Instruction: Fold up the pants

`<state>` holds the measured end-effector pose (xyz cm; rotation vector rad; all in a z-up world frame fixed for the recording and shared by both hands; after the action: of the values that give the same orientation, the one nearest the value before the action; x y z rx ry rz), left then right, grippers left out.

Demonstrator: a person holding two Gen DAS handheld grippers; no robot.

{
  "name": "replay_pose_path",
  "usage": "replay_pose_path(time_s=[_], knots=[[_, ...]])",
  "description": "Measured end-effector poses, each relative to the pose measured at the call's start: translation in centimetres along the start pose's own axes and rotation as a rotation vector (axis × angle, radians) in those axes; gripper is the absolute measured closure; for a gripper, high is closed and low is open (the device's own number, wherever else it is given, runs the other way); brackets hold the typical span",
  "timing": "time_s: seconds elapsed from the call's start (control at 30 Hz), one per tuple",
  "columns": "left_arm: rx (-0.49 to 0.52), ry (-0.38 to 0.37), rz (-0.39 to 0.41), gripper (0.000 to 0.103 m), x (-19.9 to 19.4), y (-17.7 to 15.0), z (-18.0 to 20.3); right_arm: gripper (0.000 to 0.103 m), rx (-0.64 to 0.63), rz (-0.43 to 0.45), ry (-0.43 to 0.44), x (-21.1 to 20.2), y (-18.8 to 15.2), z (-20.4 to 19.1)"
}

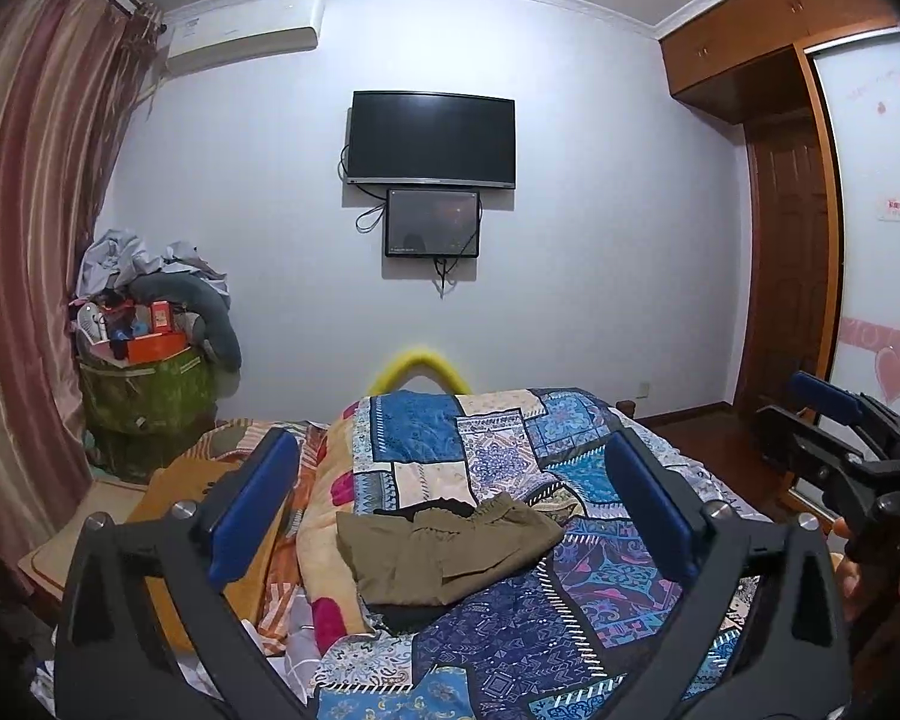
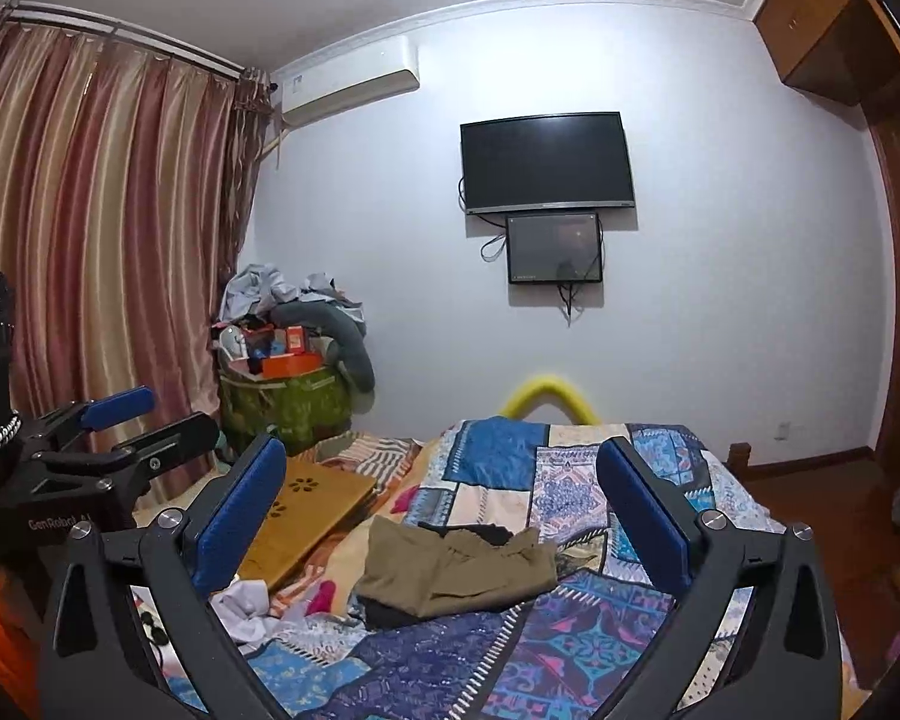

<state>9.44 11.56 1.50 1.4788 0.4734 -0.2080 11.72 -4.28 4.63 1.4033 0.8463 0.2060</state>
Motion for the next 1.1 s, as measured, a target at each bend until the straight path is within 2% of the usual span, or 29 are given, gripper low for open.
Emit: replay_pose_path(time_s=[1.1], knots=[[-0.006, -0.013, -0.035, 0.0, 0.84, -0.73, -0.13, 0.0, 0.016, -0.037, 0.003, 0.61, -0.43, 0.14]])
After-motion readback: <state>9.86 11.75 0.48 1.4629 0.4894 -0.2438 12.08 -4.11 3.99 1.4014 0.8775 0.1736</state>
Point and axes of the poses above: each gripper's, at about its wrist camera, not at the fingertips, and x roughly the way its jaws point, z to its right, y to its top, the point moved 7 cm from there along x, roughly the way its jaws point, and after that the axes turned 14 degrees about -z, right-handed, at the moved point
